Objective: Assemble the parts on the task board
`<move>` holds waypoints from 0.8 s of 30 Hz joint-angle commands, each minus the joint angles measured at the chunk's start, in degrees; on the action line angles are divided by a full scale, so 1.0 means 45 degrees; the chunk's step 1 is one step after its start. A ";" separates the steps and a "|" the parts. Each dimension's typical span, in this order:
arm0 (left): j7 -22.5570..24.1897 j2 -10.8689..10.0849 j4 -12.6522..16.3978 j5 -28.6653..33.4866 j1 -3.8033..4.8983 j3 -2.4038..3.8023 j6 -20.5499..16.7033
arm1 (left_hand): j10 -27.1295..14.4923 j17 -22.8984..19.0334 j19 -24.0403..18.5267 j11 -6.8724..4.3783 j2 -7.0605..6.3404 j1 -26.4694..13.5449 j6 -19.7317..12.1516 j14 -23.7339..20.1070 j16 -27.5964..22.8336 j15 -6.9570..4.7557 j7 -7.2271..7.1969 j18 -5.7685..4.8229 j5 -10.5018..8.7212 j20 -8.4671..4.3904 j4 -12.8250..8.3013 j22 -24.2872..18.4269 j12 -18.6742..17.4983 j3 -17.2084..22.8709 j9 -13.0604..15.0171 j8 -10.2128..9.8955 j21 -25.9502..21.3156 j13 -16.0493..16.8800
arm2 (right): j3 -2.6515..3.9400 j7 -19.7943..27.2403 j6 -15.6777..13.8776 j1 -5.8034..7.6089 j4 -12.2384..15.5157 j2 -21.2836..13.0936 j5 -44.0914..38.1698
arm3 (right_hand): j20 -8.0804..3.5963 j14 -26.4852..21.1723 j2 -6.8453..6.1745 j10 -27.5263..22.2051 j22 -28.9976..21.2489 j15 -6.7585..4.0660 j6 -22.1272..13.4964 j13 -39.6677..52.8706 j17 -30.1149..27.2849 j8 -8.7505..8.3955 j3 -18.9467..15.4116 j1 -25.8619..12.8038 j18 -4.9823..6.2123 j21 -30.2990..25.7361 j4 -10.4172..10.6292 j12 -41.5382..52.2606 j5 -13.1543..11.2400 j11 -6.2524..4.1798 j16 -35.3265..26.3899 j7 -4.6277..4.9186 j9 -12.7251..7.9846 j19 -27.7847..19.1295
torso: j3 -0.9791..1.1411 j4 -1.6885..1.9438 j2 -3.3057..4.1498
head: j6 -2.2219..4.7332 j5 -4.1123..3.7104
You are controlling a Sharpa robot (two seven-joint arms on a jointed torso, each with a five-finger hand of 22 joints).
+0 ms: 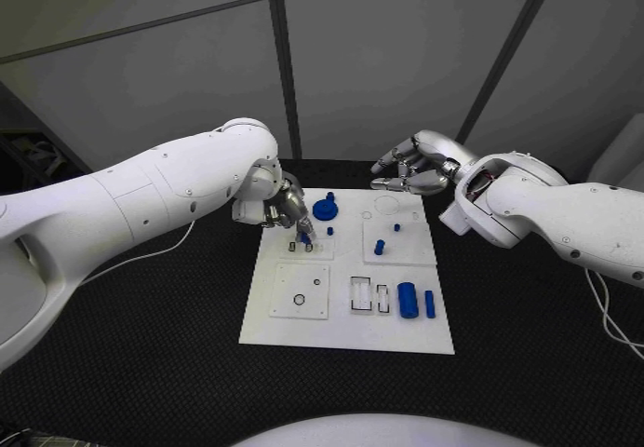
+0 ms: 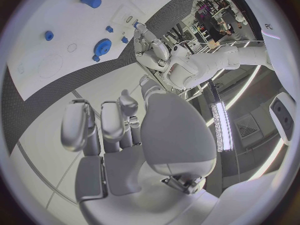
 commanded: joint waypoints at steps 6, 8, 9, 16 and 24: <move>-0.0188 0.0215 -0.0246 0.0009 -0.0007 -0.0045 0.0212 | 0.0102 0.3013 -0.0097 -0.0018 0.0592 0.0485 -0.0093 0.1267 0.0074 0.0003 -0.0001 -0.0087 -0.0084 0.0029 -0.1629 0.1242 0.0138 0.1616 0.0029 0.0037 -0.0075 0.1080 | 0.0008 0.0025 0.0055 0.0027 0.0048 0.0013 -0.0034 | -0.0006 0.0063 -0.0048 0.0026 0.0135 -0.0003 0.0085 -0.0014 0.0019 -0.0081 -0.0002 -0.0115 0.0179 -0.0056 0.0085 0.0051 0.0056 -0.0003 -0.0060 0.0033 0.0012 0.0047 | -0.0014 0.0016 -0.0006 | -0.0026 -0.0026; -0.0186 0.0251 -0.0260 -0.0053 -0.0028 -0.0056 0.0142 | 0.0104 0.3008 -0.0095 -0.0019 0.0596 0.0488 -0.0096 0.1265 0.0069 0.0003 -0.0001 -0.0088 -0.0087 0.0029 -0.1634 0.1246 0.0148 0.1621 0.0031 0.0037 -0.0072 0.1084 | 0.0008 0.0026 0.0055 0.0027 0.0052 0.0014 -0.0035 | -0.0006 0.0063 -0.0048 0.0026 0.0135 -0.0003 0.0085 -0.0014 0.0019 -0.0081 -0.0002 -0.0115 0.0179 -0.0056 0.0085 0.0051 0.0056 -0.0003 -0.0060 0.0033 0.0012 0.0047 | -0.0018 0.0026 -0.0009 | -0.0031 -0.0044; -0.0192 0.0273 -0.0267 -0.0077 -0.0039 -0.0061 0.0104 | 0.0104 0.3008 -0.0095 -0.0019 0.0596 0.0488 -0.0096 0.1265 0.0069 0.0003 -0.0001 -0.0088 -0.0087 0.0029 -0.1634 0.1246 0.0148 0.1621 0.0031 0.0037 -0.0072 0.1084 | 0.0008 0.0027 0.0055 0.0027 0.0054 0.0016 -0.0036 | -0.0006 0.0063 -0.0048 0.0026 0.0135 -0.0003 0.0085 -0.0014 0.0019 -0.0081 -0.0002 -0.0115 0.0179 -0.0056 0.0085 0.0051 0.0056 -0.0003 -0.0060 0.0033 0.0012 0.0047 | -0.0016 0.0026 -0.0011 | -0.0037 -0.0040; -0.0238 0.0389 -0.0284 -0.0383 -0.0107 -0.0082 -0.0160 | 0.0112 0.3004 -0.0087 -0.0018 0.0601 0.0490 -0.0098 0.1264 0.0064 0.0002 -0.0001 -0.0091 -0.0089 0.0029 -0.1640 0.1257 0.0183 0.1626 0.0036 0.0038 -0.0065 0.1098 | 0.0008 0.0032 0.0059 0.0027 0.0075 0.0026 -0.0045 | -0.0006 0.0063 -0.0048 0.0026 0.0135 -0.0003 0.0085 -0.0014 0.0019 -0.0081 -0.0002 -0.0115 0.0179 -0.0056 0.0085 0.0051 0.0056 -0.0003 -0.0060 0.0033 0.0012 0.0047 | -0.0013 0.0004 -0.0010 | -0.0048 -0.0020; -0.0338 0.0472 -0.0306 -0.0738 -0.0188 -0.0120 -0.0413 | 0.0111 0.3002 -0.0084 -0.0018 0.0603 0.0491 -0.0098 0.1263 0.0063 0.0001 -0.0001 -0.0092 -0.0088 0.0029 -0.1642 0.1261 0.0180 0.1627 0.0037 0.0039 -0.0062 0.1097 | 0.0008 0.0037 0.0057 0.0027 0.0091 0.0026 -0.0059 | -0.0006 0.0063 -0.0048 0.0026 0.0135 -0.0003 0.0085 -0.0014 0.0019 -0.0081 -0.0002 -0.0115 0.0179 -0.0056 0.0085 0.0051 0.0056 -0.0003 -0.0060 0.0033 0.0012 0.0047 | -0.0012 0.0010 -0.0004 | -0.0051 -0.0003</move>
